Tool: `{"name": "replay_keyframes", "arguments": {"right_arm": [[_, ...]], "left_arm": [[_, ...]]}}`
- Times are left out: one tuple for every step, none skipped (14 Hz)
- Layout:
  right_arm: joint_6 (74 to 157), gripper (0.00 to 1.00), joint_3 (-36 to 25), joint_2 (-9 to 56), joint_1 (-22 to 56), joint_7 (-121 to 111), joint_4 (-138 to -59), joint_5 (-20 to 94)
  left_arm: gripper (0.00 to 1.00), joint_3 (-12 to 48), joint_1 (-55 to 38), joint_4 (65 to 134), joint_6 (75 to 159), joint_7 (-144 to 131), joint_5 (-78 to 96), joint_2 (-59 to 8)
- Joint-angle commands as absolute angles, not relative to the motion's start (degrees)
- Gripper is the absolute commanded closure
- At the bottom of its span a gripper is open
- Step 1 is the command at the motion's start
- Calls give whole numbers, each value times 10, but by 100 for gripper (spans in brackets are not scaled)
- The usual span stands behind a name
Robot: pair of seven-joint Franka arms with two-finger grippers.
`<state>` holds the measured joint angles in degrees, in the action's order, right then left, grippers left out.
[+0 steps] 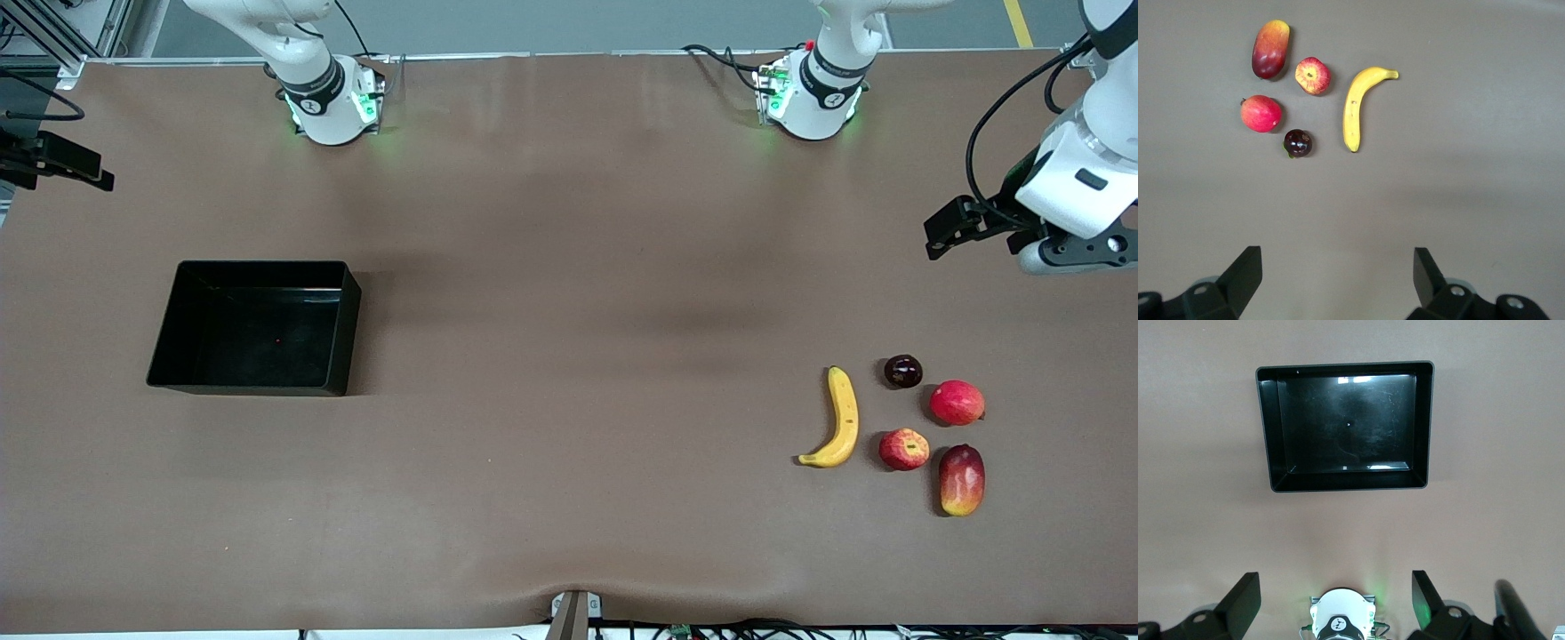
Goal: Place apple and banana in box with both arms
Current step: 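Move the left gripper down to the red apple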
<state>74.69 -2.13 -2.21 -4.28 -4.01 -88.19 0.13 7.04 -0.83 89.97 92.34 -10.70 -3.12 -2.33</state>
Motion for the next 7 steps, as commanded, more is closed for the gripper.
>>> {"name": "replay_keyframes", "arguments": {"right_arm": [[744, 0, -21, -19, -47, -40, -874, 12], [744, 0, -21, -19, -48, -40, -874, 12], [744, 0, -22, -19, -49, -40, -874, 11], [745, 0, -22, -17, -50, -40, -873, 11], [745, 0, -22, -13, -49, -40, -872, 11], [745, 0, -22, -12, -49, -40, -872, 10], [745, 0, -22, -11, -49, -40, -872, 10]], "left_arm": [[0, 71, -5, 861, 951, -98, -49, -89], [0, 70, 1, 862, 982, -98, -49, -109], [0, 71, 11, 864, 1028, -98, -52, -136], [0, 71, 14, 862, 1061, -98, -52, -165], [0, 70, 20, 862, 1093, -98, -53, -193], [0, 71, 23, 862, 1123, -98, -53, -220], [0, 70, 25, 862, 1157, -99, -51, -248]]}}
